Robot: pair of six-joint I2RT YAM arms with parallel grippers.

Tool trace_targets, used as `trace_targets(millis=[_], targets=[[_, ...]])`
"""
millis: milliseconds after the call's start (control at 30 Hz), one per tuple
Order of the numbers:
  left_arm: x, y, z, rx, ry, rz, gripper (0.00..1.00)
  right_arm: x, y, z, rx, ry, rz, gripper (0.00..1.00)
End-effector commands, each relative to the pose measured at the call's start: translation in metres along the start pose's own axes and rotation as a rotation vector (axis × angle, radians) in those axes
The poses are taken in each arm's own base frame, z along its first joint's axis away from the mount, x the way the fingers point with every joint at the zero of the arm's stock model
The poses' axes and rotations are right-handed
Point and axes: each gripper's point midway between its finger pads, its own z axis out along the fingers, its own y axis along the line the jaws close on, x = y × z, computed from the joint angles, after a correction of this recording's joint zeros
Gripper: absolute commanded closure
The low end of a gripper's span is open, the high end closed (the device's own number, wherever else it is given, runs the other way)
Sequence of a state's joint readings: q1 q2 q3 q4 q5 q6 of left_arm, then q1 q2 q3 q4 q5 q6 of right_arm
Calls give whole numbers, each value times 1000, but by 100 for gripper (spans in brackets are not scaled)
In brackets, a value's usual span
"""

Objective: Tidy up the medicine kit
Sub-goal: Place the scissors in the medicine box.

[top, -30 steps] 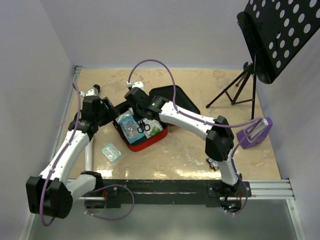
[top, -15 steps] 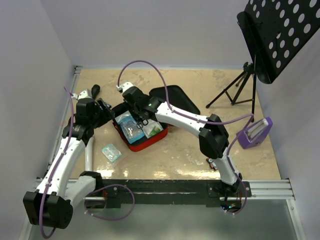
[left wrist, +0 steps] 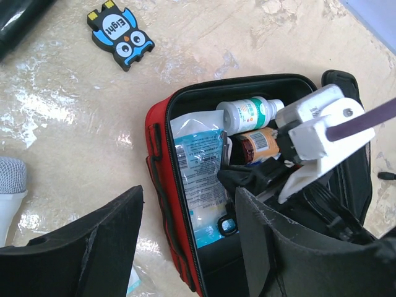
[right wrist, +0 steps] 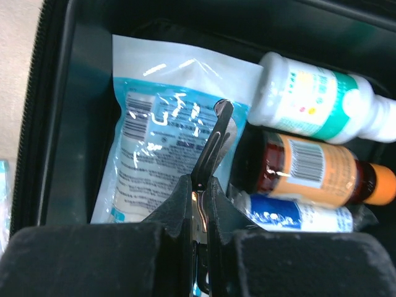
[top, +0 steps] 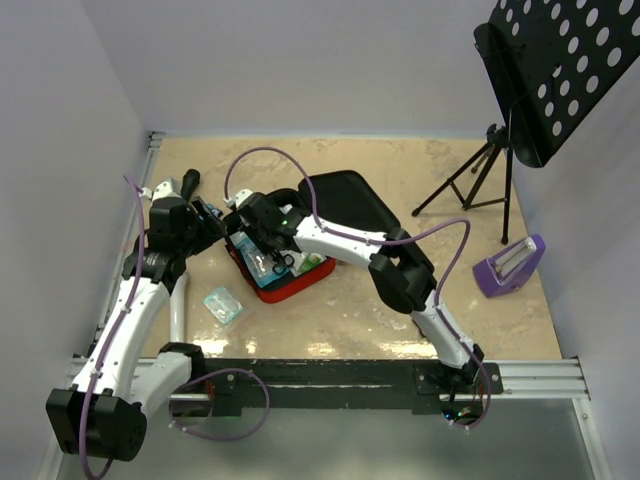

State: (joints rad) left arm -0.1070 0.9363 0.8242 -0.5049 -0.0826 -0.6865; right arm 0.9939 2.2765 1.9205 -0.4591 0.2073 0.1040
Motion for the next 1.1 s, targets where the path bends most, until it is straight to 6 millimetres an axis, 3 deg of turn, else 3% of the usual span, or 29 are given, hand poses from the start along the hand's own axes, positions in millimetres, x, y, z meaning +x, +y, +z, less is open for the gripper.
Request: trace_targets(millis=[0,133,333,433,500,567,600,633,767,800,900,1067], targets=[[-4,3,-4,-2,-21,21,34,-42,8,-15,-37,-103,7,100],[-2,4,-3,-6,-18,22,34,-42,11,-13,-46,-101,18,100],[-2,5,-3,-7,-19,25,34,-58,11,-37,-67,-153,47,56],[-2,6,-2,-13,-19,27,34,-76,5,-61,-60,-204,76,39],[-2,5,-2,-8,-21,25,34,-87,-6,-83,-26,-233,105,36],[-1,4,-1,1,-15,22,34,-85,-27,-105,62,-254,175,35],[0,1,0,13,-8,23,34,-92,-41,-125,106,-298,218,36],[3,-1,1,25,7,22,34,-72,-53,-128,141,-285,287,37],[21,-5,10,67,79,17,36,-22,-110,-174,202,-348,555,48],[26,-5,12,71,92,14,36,0,-118,-177,216,-337,601,50],[35,2,20,55,105,9,36,60,-128,-175,269,-270,693,51],[40,9,26,21,118,3,36,122,-123,-162,289,-223,795,49]])
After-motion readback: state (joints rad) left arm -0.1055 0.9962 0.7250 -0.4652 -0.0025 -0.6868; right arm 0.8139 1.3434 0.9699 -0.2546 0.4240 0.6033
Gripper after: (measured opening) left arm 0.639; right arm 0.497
